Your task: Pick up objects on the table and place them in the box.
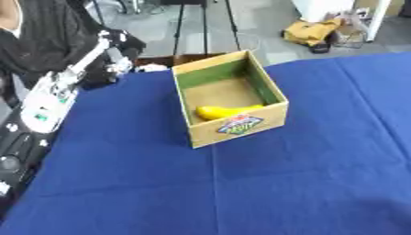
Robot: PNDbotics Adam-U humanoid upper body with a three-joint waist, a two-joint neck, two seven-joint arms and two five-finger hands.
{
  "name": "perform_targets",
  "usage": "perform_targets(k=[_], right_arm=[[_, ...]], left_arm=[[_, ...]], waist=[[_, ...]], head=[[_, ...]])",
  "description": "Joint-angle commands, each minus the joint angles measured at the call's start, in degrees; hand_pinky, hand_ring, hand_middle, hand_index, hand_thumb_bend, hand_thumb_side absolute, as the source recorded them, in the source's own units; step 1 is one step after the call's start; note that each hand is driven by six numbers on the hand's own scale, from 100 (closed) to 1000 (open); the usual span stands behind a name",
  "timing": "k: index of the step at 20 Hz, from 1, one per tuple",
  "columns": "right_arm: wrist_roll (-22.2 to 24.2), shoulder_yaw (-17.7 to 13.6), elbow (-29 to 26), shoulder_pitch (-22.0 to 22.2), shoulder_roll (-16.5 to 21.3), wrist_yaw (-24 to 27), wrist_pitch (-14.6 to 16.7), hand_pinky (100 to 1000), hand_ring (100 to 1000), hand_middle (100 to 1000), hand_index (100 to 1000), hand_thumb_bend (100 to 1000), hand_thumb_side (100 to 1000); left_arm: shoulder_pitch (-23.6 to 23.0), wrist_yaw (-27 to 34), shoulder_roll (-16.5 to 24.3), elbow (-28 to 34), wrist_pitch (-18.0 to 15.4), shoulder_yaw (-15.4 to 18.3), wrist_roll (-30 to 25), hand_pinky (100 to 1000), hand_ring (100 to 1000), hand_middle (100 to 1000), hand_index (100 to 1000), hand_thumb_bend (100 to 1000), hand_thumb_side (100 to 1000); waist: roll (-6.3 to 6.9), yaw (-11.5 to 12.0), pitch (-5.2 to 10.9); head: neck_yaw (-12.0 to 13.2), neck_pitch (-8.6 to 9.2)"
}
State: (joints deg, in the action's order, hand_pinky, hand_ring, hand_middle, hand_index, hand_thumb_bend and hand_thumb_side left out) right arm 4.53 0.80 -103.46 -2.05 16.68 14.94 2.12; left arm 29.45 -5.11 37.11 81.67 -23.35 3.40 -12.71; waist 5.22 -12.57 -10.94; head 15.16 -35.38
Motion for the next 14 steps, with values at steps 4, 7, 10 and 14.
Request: perform_targets(k=[4,7,10,14], right_arm=[[-0.4,-0.7,-1.0,-0.6,0.2,0.8,0.3,574,717,651,710,100,918],[-0.4,-0.8,-1.2,-0.6,0.2,0.8,0.4,574,717,651,710,100,914],[-0.5,-1.0,-1.5,-0.7,0.3,0.9,0.6,574,717,651,710,100,909],[-0.5,-1.0,-2.4,-1.0,1.4,1.5,0.8,574,718,651,710,100,892]], left_arm=[[-6.3,12.6,-5.9,10.0,8.0,4.7,-0.1,711,633,581,754,168,1000],[-9.6,14.9,-9.1,12.9,10.5,6.0,0.1,714,636,584,755,183,1000],[-12.2,15.6,-11.6,14.6,12.6,6.6,-0.2,714,635,583,756,203,1000],[-15.2,15.5,-14.0,16.0,14.2,6.8,-1.0,714,635,583,758,218,1000]], waist=[[-0.58,1.1,0.57],[-0.75,2.1,0.35],[-0.93,2.7,0.39],[-1.14,3.2,0.37]], head=[[-0.7,-0.47],[-1.1,-0.56],[-1.2,-0.57],[-1.4,-0.48]])
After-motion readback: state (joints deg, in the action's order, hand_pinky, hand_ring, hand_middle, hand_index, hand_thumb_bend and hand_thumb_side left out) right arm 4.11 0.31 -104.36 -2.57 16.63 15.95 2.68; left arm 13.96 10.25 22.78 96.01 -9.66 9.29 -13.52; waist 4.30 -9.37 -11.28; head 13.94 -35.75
